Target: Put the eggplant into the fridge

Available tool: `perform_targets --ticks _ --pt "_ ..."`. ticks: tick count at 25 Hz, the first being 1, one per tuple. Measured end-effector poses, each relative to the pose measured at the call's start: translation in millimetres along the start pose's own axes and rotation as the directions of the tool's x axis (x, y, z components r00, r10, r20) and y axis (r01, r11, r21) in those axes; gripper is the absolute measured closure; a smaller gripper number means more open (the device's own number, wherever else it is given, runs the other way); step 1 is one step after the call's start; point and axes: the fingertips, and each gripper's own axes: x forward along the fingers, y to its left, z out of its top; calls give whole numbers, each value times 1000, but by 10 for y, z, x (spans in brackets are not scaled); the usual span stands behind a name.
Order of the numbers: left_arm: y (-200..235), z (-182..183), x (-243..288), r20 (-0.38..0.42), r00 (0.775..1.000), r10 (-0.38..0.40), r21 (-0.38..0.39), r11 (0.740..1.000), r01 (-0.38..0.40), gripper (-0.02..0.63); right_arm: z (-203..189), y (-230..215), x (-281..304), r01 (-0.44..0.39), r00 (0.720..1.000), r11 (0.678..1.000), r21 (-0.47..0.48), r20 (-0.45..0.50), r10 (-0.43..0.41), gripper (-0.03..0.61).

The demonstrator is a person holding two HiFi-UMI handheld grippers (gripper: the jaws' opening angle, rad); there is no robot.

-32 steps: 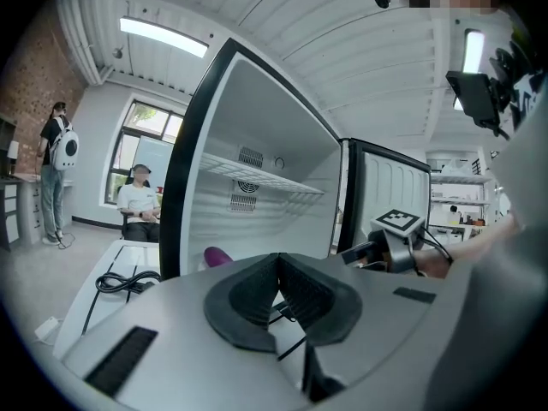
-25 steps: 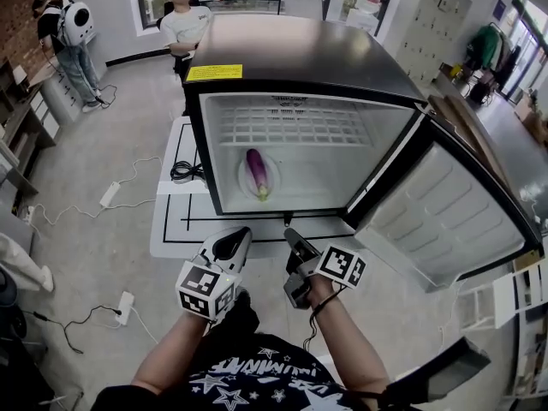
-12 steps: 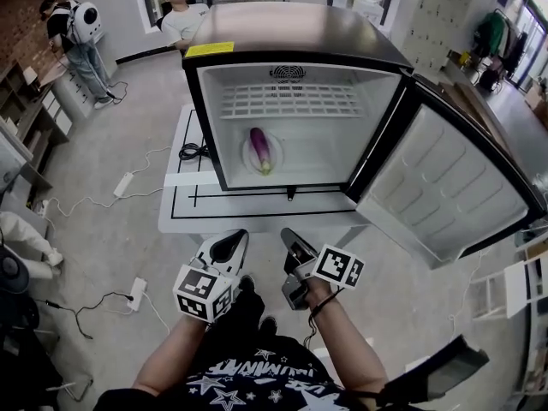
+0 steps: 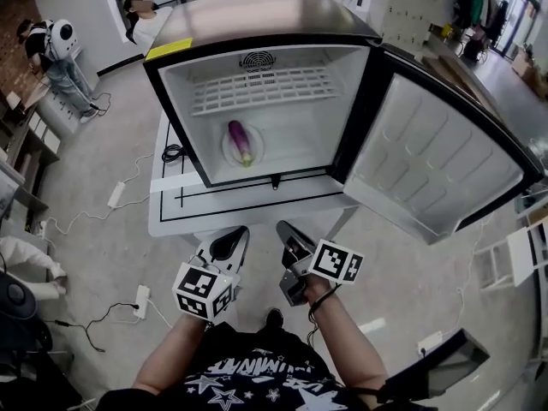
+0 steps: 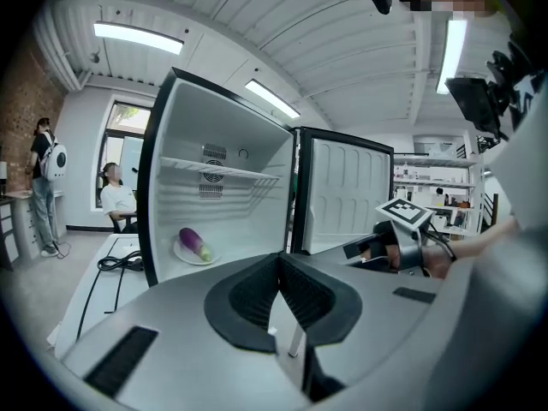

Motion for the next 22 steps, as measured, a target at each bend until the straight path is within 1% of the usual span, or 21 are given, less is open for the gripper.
perform_targets --ticks 6,11,17,22 --pt "-20 -79 -55 -26 998 -65 7 998 65 604 -60 48 -91 25 999 1000 -7 45 -24 572" --pt "96 -122 -284 -31 995 -91 9 996 91 604 -243 154 -82 48 995 999 3 86 -48 572" --pt "256 -180 -600 -19 994 -111 0 994 111 604 -550 384 -45 92 992 994 -61 92 -86 572" --pt "292 -236 -869 -6 990 -140 -3 990 140 604 -767 579 -71 113 988 989 -92 114 -103 572"
